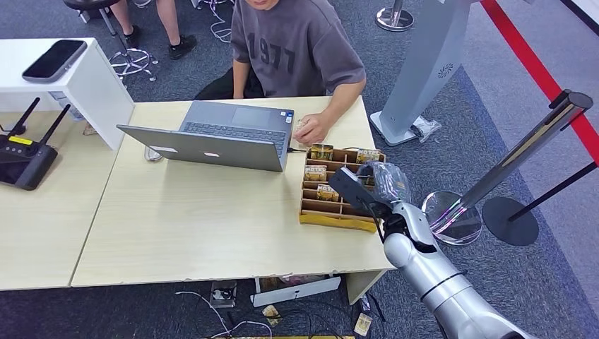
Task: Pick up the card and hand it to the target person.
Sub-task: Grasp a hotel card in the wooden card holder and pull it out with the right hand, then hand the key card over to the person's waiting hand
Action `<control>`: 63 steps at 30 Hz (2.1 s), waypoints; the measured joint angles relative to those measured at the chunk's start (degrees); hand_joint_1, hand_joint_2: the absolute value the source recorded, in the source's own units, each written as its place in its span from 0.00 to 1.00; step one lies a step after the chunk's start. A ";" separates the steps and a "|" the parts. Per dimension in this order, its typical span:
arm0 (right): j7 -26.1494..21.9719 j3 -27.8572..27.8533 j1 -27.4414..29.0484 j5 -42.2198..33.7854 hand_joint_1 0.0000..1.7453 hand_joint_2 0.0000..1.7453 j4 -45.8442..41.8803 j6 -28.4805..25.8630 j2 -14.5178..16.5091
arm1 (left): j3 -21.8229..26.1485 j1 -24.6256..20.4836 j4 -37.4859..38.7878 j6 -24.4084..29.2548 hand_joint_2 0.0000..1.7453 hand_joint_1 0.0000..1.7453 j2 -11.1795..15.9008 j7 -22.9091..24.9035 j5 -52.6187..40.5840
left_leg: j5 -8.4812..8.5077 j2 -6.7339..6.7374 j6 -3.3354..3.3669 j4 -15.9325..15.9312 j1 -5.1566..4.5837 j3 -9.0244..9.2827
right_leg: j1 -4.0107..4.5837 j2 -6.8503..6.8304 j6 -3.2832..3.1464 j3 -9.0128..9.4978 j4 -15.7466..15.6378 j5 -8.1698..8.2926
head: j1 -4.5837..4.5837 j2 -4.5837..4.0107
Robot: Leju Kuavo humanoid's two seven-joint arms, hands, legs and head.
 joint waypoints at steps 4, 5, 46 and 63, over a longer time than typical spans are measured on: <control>0.02 0.02 -0.01 -0.03 0.80 1.00 0.34 0.16 0.00 | -0.01 0.00 0.00 0.35 0.00 0.00 0.01 0.11 0.05 | 0.00 0.00 0.00 0.00 0.00 0.00 | 0.00 0.00 0.00 0.00 0.00 0.00 | 0.00 0.00; 0.02 0.02 -0.02 -0.03 0.84 1.00 0.37 0.15 0.00 | -0.01 0.00 0.00 0.38 0.00 0.00 0.02 0.21 0.07 | 0.00 0.00 0.00 0.00 0.00 0.00 | 0.00 0.00 0.00 0.00 0.00 0.00 | 0.00 0.00; 2.92 -1.90 -5.94 1.99 1.00 1.00 -13.86 -0.66 -4.28 | -0.10 0.05 0.02 -0.22 0.00 0.00 0.54 0.09 0.75 | 0.04 0.01 -0.06 0.03 0.00 0.03 | 0.00 0.00 0.00 0.02 0.01 0.08 | 0.01 0.00; -5.93 -1.57 -17.69 -2.01 1.00 1.00 -0.65 -5.75 0.43 | -2.36 -0.09 0.01 -0.73 0.00 0.00 0.59 -0.55 -1.15 | 0.08 -0.03 -0.10 0.02 0.01 -0.02 | 0.00 -0.01 0.00 0.01 0.07 0.09 | 0.00 0.00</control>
